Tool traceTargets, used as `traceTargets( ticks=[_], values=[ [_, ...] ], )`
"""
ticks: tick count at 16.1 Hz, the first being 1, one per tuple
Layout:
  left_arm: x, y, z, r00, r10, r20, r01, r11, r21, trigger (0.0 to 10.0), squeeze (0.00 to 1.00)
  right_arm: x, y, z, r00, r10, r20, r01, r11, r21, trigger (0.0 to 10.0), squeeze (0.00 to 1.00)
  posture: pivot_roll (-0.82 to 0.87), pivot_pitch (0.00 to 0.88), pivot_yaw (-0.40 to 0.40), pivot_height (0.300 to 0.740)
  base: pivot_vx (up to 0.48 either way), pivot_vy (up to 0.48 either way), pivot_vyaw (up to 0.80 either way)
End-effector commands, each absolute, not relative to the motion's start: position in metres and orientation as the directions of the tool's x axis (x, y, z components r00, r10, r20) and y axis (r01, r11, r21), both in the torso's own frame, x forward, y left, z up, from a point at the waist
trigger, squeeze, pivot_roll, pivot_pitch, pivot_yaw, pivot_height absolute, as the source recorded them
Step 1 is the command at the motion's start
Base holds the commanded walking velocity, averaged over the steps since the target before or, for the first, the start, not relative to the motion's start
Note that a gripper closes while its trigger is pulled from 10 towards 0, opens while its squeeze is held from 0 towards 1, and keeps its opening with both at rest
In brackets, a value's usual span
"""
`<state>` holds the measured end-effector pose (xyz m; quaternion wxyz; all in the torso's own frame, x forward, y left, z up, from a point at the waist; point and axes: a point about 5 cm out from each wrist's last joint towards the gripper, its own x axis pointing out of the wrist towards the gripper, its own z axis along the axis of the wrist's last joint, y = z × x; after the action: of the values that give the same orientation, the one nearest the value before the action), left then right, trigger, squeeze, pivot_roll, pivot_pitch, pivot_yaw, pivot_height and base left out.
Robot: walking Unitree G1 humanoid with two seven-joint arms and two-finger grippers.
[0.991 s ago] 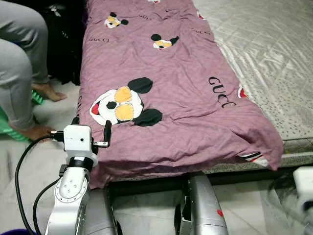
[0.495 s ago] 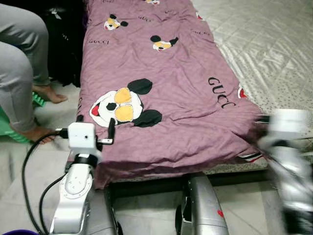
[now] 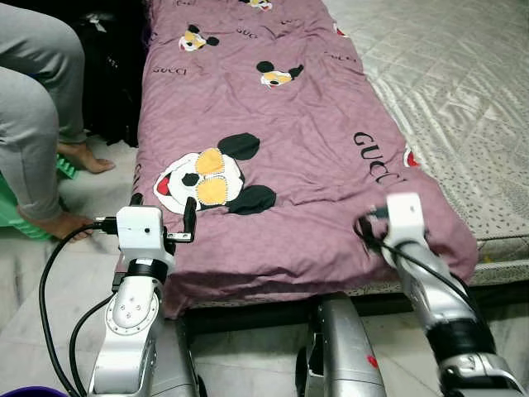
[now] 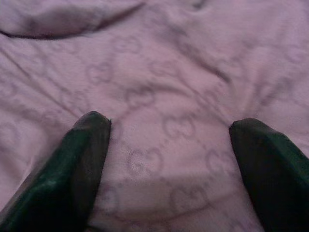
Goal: Clean up the room
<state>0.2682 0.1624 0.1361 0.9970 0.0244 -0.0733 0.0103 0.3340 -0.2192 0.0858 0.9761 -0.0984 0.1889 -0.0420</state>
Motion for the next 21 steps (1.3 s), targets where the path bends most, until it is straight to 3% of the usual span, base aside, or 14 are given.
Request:
traceTargets(
  ticks=[1,6,11,12,14,17,20,21],
  values=[
    [0.266,0.165,0.137,0.987,0.026,0.156,-0.036,0.997,0.061,10.0,0.00,0.323,-0.235,0.071,0.888,-0.182,-0.422,0.089,0.969,-0.231,10.0,1.00,0.01,0.143,-0.011,0.517,0.000,0.000,0.00],
    [0.267,0.163,0.135,0.990,0.020,0.143,-0.027,0.999,0.046,10.0,0.00,0.282,-0.289,0.046,0.816,-0.380,-0.437,0.243,0.910,-0.336,10.0,1.00,-0.01,0.144,0.002,0.517,0.000,0.000,0.00],
    [0.267,0.166,0.135,0.989,0.024,0.143,-0.032,0.998,0.055,10.0,0.00,0.285,-0.316,0.073,0.809,-0.526,-0.262,0.397,0.818,-0.416,10.0,1.00,-0.01,0.144,0.004,0.517,0.000,0.000,0.00],
    [0.267,0.166,0.135,0.989,0.024,0.144,-0.032,0.998,0.056,10.0,0.00,0.291,-0.317,0.089,0.822,-0.541,-0.175,0.462,0.815,-0.350,10.0,1.00,-0.01,0.144,0.004,0.517,0.000,0.000,0.00],
    [0.267,0.167,0.134,0.989,0.027,0.142,-0.035,0.998,0.057,10.0,0.00,0.306,-0.306,0.120,0.863,-0.505,-0.013,0.483,0.831,-0.277,10.0,1.00,-0.01,0.144,0.006,0.517,0.000,0.000,0.00],
    [0.268,0.167,0.135,0.989,0.027,0.145,-0.035,0.998,0.058,10.0,0.00,0.321,-0.283,0.148,0.888,-0.448,0.100,0.459,0.865,-0.204,10.0,1.00,-0.01,0.143,0.007,0.517,0.000,0.000,0.00],
    [0.268,0.167,0.136,0.988,0.030,0.149,-0.039,0.998,0.055,10.0,0.00,0.330,-0.254,0.167,0.925,-0.342,0.166,0.360,0.928,-0.093,10.0,1.00,-0.01,0.141,0.008,0.517,0.000,0.000,0.00],
    [0.268,0.167,0.135,0.988,0.030,0.149,-0.038,0.998,0.054,10.0,0.00,0.330,-0.234,0.165,0.956,-0.258,0.139,0.264,0.964,-0.029,10.0,1.00,-0.01,0.139,0.006,0.517,0.000,0.000,0.00]
  ],
)
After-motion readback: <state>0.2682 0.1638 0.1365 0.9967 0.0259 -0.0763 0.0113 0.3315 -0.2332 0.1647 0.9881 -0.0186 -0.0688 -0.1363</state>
